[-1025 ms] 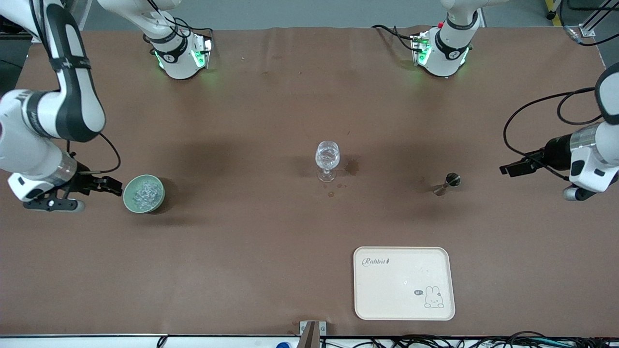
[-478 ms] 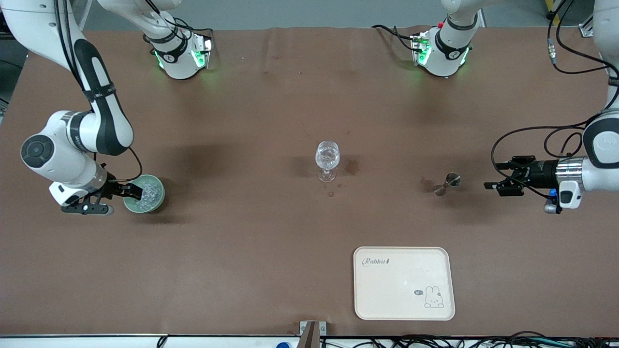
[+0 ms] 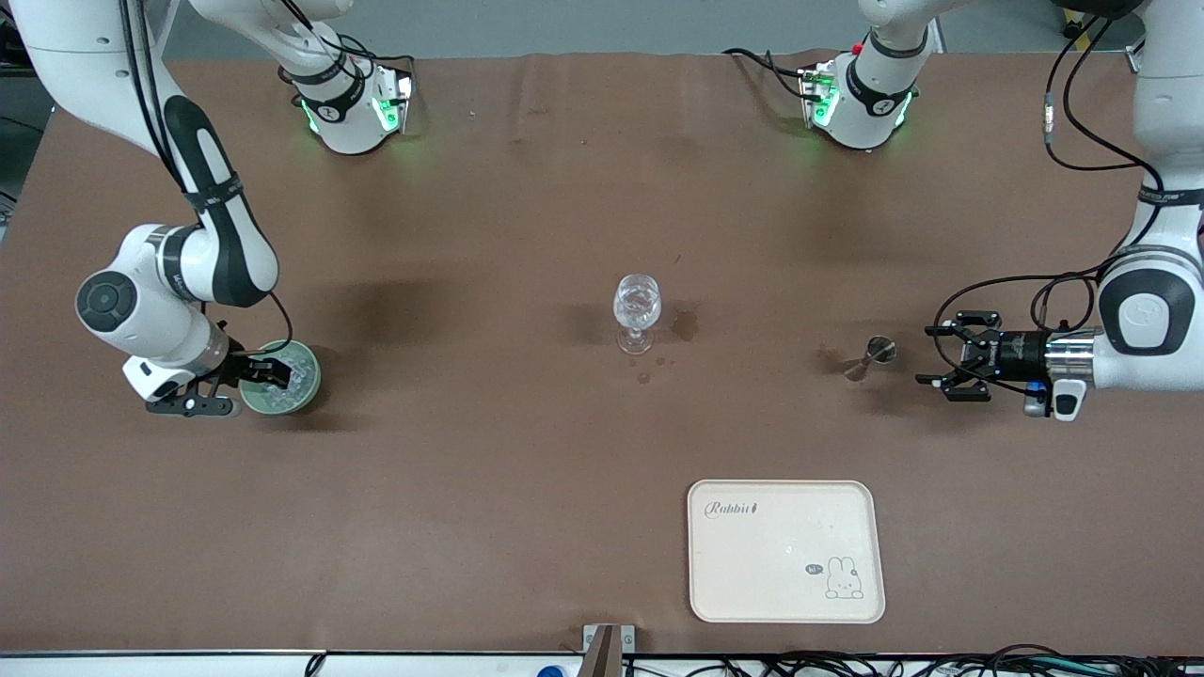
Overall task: Pour wine and add ice with both arms
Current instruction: 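Grasp an ice cube with the right gripper while the left gripper grasps the jigger, then lift the ice cube with the right gripper while the left gripper lifts the jigger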
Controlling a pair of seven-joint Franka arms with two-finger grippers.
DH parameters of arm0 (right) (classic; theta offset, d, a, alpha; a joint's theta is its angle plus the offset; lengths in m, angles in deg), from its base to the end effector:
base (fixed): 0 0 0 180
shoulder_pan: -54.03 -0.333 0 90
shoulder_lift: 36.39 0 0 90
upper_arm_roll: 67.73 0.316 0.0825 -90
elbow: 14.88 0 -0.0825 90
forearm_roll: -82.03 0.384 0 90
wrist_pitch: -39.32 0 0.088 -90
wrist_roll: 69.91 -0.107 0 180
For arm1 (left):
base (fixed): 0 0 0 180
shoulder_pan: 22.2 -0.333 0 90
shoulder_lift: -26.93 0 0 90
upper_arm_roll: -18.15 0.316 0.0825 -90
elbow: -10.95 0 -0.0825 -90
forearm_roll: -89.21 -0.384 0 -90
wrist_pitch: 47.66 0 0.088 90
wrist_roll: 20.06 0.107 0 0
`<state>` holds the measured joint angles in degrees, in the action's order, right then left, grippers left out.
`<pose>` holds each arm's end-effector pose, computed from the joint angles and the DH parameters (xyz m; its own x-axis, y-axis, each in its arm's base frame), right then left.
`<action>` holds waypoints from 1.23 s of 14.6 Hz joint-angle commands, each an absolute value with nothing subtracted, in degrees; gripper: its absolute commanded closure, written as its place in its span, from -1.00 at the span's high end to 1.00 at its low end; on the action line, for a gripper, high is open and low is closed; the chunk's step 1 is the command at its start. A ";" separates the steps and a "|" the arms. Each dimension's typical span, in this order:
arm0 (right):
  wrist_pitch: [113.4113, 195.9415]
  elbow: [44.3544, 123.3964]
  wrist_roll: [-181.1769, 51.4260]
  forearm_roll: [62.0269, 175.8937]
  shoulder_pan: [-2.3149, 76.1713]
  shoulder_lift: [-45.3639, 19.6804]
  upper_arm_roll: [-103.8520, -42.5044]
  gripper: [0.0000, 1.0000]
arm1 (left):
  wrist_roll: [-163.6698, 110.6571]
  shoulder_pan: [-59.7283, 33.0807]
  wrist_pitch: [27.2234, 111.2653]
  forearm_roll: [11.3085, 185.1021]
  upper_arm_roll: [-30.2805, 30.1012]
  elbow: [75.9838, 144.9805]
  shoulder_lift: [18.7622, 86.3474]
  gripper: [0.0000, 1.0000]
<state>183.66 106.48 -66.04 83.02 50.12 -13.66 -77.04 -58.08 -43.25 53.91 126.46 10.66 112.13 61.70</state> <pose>0.5767 -0.0542 0.2263 0.9996 -0.0278 0.0063 -0.0281 -0.9982 0.0529 0.5956 0.0939 0.2079 0.2136 0.6056 -0.7666 0.9472 -0.3205 0.0107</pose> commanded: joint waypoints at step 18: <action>179.07 107.99 -70.52 83.43 48.58 -15.39 -76.87 -0.13 | -50.21 -43.12 52.89 138.16 9.89 111.58 71.40 0.48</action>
